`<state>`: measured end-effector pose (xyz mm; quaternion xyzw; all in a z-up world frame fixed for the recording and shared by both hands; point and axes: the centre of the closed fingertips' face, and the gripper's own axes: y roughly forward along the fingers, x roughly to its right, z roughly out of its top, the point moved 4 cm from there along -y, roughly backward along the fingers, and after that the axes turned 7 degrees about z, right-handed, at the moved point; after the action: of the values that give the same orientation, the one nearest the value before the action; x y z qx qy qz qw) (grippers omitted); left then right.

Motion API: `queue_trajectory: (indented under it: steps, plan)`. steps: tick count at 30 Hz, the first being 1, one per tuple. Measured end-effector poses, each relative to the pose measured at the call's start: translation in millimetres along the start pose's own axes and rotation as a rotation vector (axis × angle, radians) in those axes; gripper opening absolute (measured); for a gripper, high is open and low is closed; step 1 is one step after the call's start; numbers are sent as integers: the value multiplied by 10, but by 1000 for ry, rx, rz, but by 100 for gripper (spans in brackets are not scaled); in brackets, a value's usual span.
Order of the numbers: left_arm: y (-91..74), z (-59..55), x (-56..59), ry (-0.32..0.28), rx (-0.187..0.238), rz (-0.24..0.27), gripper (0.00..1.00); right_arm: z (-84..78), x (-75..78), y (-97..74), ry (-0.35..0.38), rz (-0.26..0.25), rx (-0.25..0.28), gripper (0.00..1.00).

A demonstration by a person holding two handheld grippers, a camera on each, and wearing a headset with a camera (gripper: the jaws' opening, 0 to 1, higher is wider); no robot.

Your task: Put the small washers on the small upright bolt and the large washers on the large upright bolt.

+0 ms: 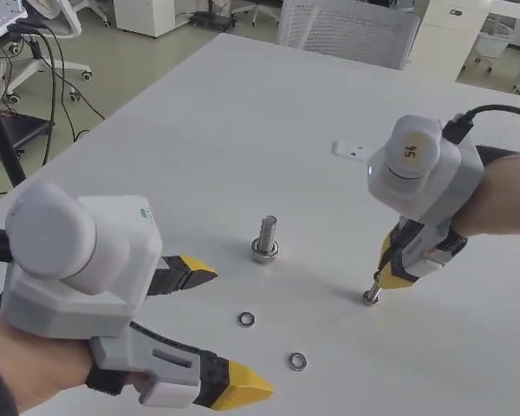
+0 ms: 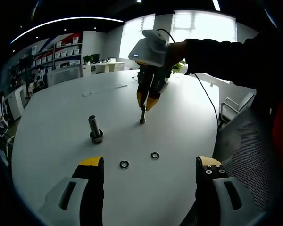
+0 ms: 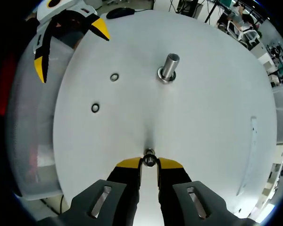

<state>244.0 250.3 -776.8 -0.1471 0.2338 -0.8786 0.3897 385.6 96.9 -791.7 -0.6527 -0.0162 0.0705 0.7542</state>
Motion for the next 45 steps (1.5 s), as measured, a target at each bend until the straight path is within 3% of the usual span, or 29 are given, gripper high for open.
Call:
queue_trajectory:
  steps: [16, 45]
  plan:
    - [-17, -35, 24, 0, -10, -1, 79, -29, 8, 235, 21, 33, -6, 14]
    - [-19, -15, -19, -6, -14, 8, 79, -41, 50, 337, 32, 59, -16, 14]
